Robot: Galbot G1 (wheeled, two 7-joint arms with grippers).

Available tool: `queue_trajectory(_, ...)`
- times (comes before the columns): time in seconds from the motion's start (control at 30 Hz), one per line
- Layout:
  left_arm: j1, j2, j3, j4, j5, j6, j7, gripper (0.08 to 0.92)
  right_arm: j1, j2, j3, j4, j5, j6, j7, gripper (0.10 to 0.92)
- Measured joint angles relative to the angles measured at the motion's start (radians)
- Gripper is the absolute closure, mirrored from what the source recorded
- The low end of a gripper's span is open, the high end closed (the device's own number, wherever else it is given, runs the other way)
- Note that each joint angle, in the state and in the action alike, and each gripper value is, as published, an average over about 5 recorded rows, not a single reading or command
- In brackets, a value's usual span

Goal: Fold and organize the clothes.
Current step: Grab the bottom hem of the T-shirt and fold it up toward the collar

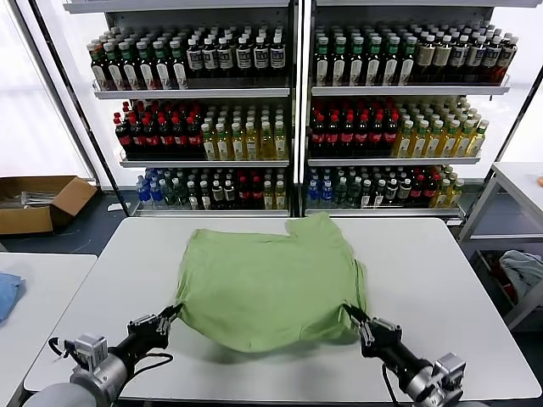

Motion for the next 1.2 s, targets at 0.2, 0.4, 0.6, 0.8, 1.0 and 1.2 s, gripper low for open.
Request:
queue_trajectory(0.2,-0.13,-0.005,0.045,0.115,-0.019,0.004,-0.005,0.915,0.133,0.007,-0.049,-0.126,-0.007,-0.009,0.014,0.919)
queue_trajectory(0.4,-0.245,-0.02,0.113,0.222,-0.011,0.0,-0.008,0.915,0.234,0.015,-0.103,-0.23,-0.031,-0.029,0.02,0.877)
queue_trajectory(0.6,-0.316,-0.04,0.153,0.304,0.002,-0.002,-0.014,0.813,0.274,0.011,-0.12,-0.27,-0.056,-0.056,0.037,0.706)
queue_trajectory(0.8,-0.335,-0.043,0.152,0.335,0.009,-0.002,-0.018,0.64,0.267,0.016,-0.099,-0.254,-0.073,-0.097,0.076,0.533)
queue_trajectory(1.0,-0.301,-0.053,0.129,0.326,0.032,-0.003,-0.02,0.467,0.19,0.036,-0.058,-0.184,-0.105,-0.124,0.099,0.359)
queue_trajectory(1.2,-0.234,-0.075,0.115,0.302,0.062,-0.015,-0.015,0.294,0.077,0.062,-0.032,-0.131,-0.145,-0.134,0.11,0.22)
